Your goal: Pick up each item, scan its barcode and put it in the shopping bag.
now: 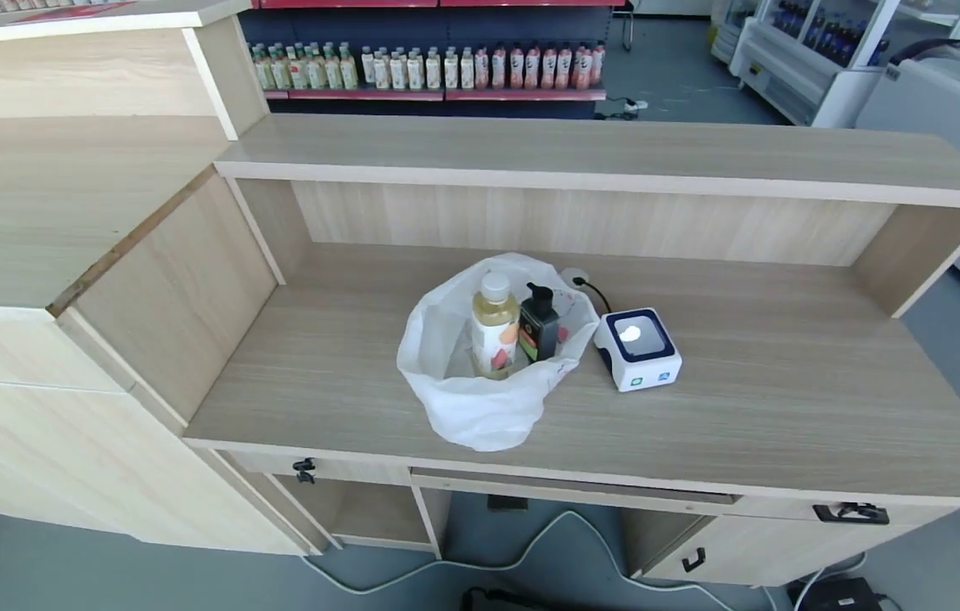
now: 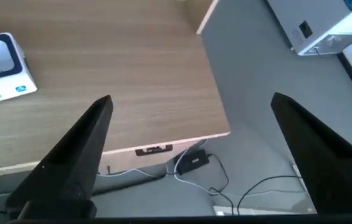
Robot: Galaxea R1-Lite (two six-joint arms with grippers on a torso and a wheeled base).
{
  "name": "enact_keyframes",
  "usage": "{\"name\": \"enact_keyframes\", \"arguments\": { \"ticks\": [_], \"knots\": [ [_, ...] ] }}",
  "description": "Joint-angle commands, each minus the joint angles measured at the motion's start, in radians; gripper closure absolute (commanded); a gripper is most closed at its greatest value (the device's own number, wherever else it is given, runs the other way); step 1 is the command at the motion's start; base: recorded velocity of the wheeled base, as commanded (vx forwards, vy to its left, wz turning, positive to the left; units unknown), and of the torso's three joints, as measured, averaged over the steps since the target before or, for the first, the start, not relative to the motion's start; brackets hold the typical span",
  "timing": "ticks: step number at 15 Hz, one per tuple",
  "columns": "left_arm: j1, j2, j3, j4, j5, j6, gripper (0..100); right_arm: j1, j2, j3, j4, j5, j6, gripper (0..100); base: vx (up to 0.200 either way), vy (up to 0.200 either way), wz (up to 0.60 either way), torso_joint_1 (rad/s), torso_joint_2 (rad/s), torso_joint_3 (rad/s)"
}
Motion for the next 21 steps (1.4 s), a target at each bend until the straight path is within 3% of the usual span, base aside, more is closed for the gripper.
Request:
{"name": "enact_keyframes", "arguments": {
  "ticks": [1, 5, 7, 11, 16, 21],
  "knots": [
    [0.0, 0.0, 0.0, 0.0, 0.001, 0.0, 0, 0.015, -0.079, 0.048, 0.0, -0.019, 0.004, 0, 0.0, 0.0, -0.6, 0.007, 0.01, 0.002],
    [0.0, 0.0, 0.0, 0.0, 0.001, 0.0, 0, 0.091, -0.235, 0.258, -0.01, -0.014, 0.082, 0, 0.0, 0.0, -0.15, -0.001, 0.0, 0.001],
    [0.0, 0.0, 0.0, 0.0, 0.001, 0.0, 0, 0.103, -0.375, 0.456, -0.049, -0.01, 0.169, 0, 0.0, 0.0, 0.0, 0.0, 0.0, 0.0],
    [0.0, 0.0, 0.0, 0.0, 0.001, -0.002, 0, 0.241, -0.565, 0.666, -0.145, -0.014, 0.205, 0, 0.0, 0.0, 0.0, 0.0, 0.0, 0.0],
    [0.0, 0.0, 0.0, 0.0, 0.001, 0.0, 0, 0.282, -0.781, 0.666, 0.034, -0.014, 0.232, 0, 0.0, 0.0, 0.0, 0.0, 0.0, 0.0],
    [0.0, 0.0, 0.0, 0.0, 0.001, 0.0, 0, 0.354, -0.87, 0.666, 0.057, -0.034, 0.303, 0, 0.0, 0.0, 0.0, 0.0, 0.0, 0.0]
  ]
}}
